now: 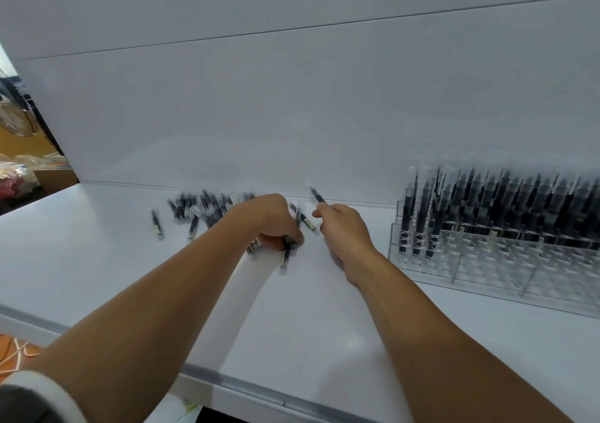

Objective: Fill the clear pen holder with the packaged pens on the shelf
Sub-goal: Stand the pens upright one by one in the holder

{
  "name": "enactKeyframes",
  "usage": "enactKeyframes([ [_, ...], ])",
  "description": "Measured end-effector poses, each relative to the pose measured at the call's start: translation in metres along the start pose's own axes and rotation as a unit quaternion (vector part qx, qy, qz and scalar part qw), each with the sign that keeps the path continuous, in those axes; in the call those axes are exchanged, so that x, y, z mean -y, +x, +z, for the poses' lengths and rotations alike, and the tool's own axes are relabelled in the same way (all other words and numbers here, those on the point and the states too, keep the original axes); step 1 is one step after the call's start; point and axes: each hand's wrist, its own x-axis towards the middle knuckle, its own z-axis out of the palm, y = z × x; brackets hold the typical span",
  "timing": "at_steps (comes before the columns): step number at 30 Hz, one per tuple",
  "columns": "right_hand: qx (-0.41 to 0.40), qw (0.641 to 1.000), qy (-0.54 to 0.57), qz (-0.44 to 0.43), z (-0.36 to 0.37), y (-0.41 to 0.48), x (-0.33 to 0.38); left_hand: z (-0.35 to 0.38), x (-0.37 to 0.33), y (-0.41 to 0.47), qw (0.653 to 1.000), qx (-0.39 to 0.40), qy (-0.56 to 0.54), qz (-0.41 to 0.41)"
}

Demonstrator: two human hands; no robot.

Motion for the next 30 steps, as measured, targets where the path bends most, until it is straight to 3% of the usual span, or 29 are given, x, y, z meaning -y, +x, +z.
enactKeyframes([
  [7, -0.001, 1.000, 0.013, 0.022, 0.004, 0.003, 0.000, -0.002, 0.008, -0.006, 0.999, -0.010, -0.045, 0.004],
  [17, 0.014, 0.997, 0.074, -0.004, 0.003, 0.004, 0.000, 0.008, 0.030, -0.015, 0.974, -0.050, -0.222, 0.018],
  [21, 0.013, 0.994, 0.082, -0.066, 0.004, -0.005, 0.010, 0.011, 0.036, -0.026, 0.931, -0.076, -0.352, 0.055],
  [24, -0.008, 0.989, 0.027, -0.142, 0.006, -0.017, 0.019, 0.014, 0.039, -0.036, 0.893, -0.104, -0.429, 0.087],
  [30, -0.011, 0.975, -0.030, -0.221, -0.003, -0.048, 0.050, 0.021, 0.034, -0.054, 0.840, -0.135, -0.506, 0.140],
])
